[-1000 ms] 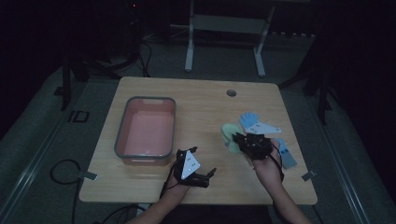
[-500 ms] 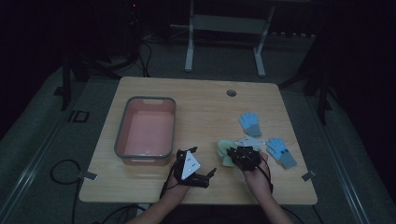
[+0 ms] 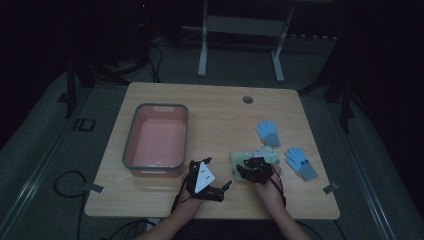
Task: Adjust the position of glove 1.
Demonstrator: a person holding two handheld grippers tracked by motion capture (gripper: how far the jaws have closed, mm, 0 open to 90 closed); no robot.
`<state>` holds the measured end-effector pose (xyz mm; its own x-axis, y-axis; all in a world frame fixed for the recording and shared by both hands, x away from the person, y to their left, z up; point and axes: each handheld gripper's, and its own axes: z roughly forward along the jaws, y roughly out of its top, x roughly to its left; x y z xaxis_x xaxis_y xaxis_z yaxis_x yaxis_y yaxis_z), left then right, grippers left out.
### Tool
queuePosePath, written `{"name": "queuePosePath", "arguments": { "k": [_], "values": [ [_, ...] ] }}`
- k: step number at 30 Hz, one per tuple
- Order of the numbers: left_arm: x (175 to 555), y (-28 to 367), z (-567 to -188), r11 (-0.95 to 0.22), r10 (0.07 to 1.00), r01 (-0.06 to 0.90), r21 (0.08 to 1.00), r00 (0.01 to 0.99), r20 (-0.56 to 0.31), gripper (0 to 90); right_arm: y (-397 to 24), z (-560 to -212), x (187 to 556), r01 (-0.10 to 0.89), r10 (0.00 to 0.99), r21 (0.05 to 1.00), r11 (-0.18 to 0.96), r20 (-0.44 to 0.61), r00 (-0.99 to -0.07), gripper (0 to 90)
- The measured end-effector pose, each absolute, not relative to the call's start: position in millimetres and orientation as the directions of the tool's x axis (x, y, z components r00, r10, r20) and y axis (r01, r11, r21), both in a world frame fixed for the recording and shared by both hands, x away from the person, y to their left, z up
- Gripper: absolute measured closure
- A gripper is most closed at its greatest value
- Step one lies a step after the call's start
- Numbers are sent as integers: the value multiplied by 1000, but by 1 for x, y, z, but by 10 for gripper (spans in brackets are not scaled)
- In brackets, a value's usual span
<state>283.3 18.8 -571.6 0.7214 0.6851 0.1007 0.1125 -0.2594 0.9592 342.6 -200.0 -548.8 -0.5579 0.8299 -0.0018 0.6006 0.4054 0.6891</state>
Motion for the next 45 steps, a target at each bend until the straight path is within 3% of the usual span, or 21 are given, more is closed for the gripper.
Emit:
{"name": "queuePosePath", "arguments": {
  "k": [7,16,23,33,37,41,45],
  "values": [
    [283,19,-572,-258,684,112,959,722,100,0,-219,-521,340,521,792,737,431,-33,-609,535],
    [284,19,-572,-259,683,112,959,723,100,0,-273,-500,352,444,744,735,513,-122,-657,593],
    [284,19,-572,-258,684,114,959,723,98,0,-301,-507,369,448,719,706,548,-123,-685,590],
    [284,19,-572,-255,683,117,960,724,93,0,-305,-540,388,497,716,671,550,-72,-695,582],
    [284,19,-572,-255,683,118,960,724,93,0,-308,-547,387,512,727,687,516,-36,-685,659],
    [284,19,-572,-255,684,118,960,724,93,0,-305,-547,384,545,758,687,480,-13,-652,832],
    [284,19,-572,-253,686,119,960,722,92,0,-300,-539,376,575,807,694,434,-16,-591,869]
  ]
}}
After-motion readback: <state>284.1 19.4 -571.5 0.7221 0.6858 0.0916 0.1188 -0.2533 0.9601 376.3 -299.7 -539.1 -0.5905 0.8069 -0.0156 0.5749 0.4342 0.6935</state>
